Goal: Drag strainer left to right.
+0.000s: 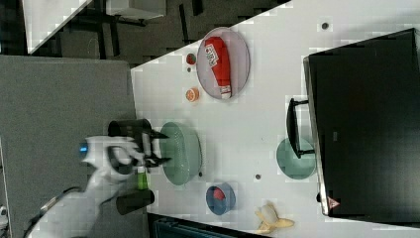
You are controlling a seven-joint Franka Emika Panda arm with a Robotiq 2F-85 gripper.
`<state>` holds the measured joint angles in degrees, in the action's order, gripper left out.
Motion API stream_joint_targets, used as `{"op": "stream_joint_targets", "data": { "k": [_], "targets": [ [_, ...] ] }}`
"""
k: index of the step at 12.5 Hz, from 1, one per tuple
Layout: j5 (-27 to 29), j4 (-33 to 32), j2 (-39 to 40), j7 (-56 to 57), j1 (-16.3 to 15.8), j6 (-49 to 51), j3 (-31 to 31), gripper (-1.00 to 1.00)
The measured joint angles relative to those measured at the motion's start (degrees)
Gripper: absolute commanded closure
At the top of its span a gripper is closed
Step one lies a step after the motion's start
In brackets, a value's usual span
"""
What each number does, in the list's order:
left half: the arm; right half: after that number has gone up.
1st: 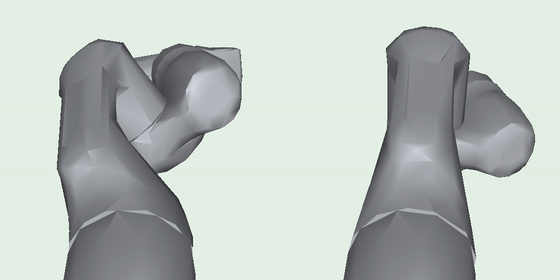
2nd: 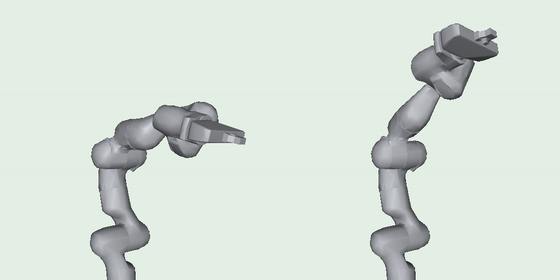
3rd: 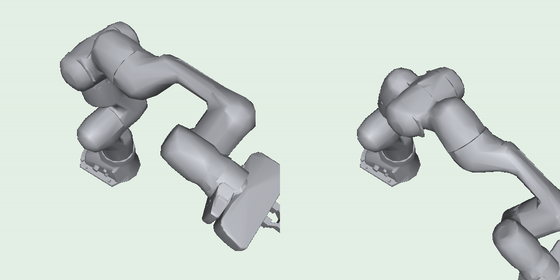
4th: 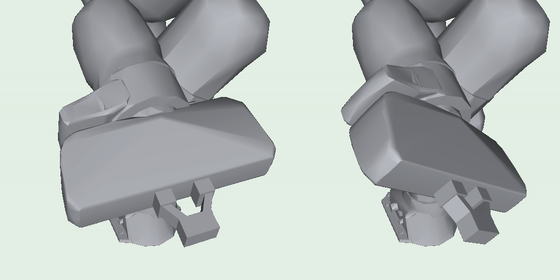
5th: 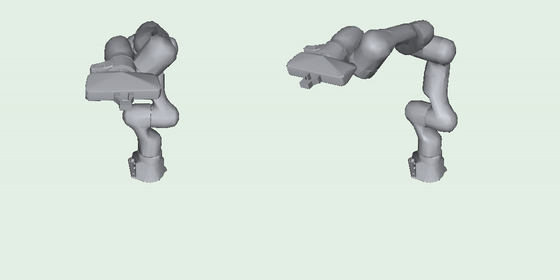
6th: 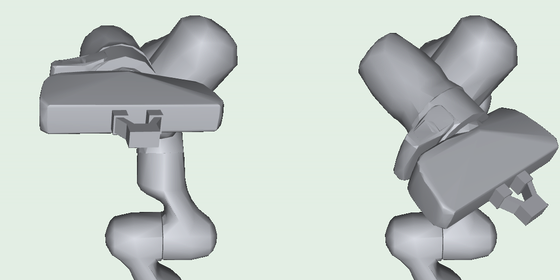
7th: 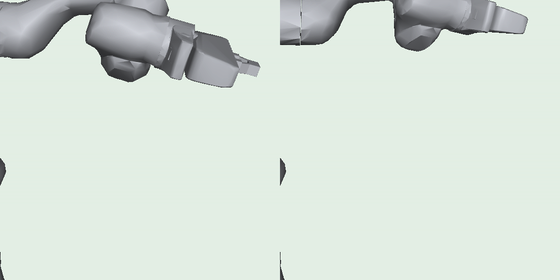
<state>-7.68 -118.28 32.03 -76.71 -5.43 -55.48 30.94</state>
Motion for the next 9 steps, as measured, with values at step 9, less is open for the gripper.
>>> {"op": "stream_joint_targets", "data": {
  "k": [9],
  "targets": [
    [-1.76, -4.25, 1.62, -2.29, -3.39, -1.82, -8.56, -1.00]
  ]
}}
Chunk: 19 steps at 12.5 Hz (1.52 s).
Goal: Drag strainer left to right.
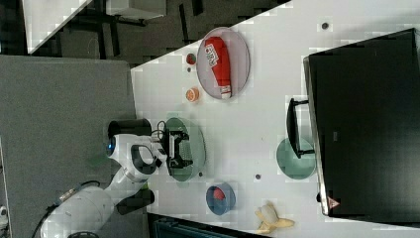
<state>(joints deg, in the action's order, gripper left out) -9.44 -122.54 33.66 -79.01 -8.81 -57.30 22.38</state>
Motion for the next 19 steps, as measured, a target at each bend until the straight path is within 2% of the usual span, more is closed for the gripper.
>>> {"op": "stream_joint_targets", "data": {
  "k": [4, 9, 12, 14, 19],
  "targets": [
    [2.08, -1.57, -1.04, -1.34, -1.01, -3.58, -1.05, -1.00],
    [1.09, -1.68, -1.45, -1.68, -1.44, -4.08, -4.32, -1.00],
    [-0.27, -3.92, -2.29, -2.13, -0.51, -4.42, -6.08, -1.00],
    [1.34, -5.15, -3.97, -1.51, 0.39, -3.69, -7.27, -1.00],
    [0.62, -9.96, -9.62, 1.45, 0.83, -3.53, -10.83, -1.00]
  ]
}}
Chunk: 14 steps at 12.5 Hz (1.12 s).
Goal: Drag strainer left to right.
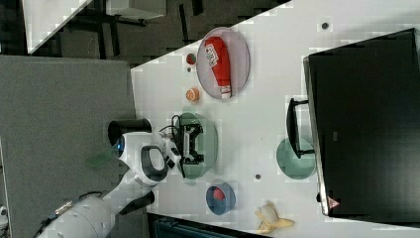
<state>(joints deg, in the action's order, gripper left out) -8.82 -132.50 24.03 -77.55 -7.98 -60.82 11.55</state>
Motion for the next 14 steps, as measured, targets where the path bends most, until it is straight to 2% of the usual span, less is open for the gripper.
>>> {"op": "stream_joint_targets", "data": {
  "k": [2, 8, 14],
  "targets": [
    [1.64, -0.78, -1.05, 2.35, 1.34, -0.73, -0.40, -1.00],
    [-0.27, -2.46, -1.93, 10.30, 2.20, -1.73, -9.37, -1.00],
    [-0.07, -2.91, -1.13, 19.70, 2.40, -0.45, -15.03, -1.00]
  ]
}}
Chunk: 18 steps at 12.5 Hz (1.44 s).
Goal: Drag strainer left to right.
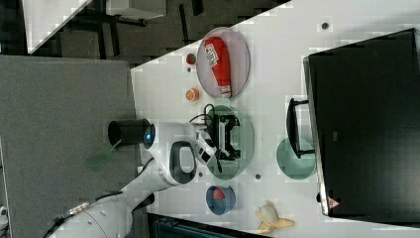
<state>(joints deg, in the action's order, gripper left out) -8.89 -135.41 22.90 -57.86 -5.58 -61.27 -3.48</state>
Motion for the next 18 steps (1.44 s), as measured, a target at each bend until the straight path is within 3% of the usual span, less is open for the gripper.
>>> {"op": "stream_joint_targets", "data": {
  "k": [6, 12, 15, 18],
  "targets": [
    [0.14, -1.45, -0.50, 5.15, 1.28, -1.45, -5.48, -1.00],
    [0.16, -1.68, -3.16, 9.57, 1.71, 0.06, -3.59, -1.00],
    [0.77, -2.24, -14.03, 17.35, 1.57, 10.16, -0.83, -1.00],
    [2.90, 3.25, -27.46, 26.97, 0.79, 28.06, 0.27, -1.00]
  ]
}}
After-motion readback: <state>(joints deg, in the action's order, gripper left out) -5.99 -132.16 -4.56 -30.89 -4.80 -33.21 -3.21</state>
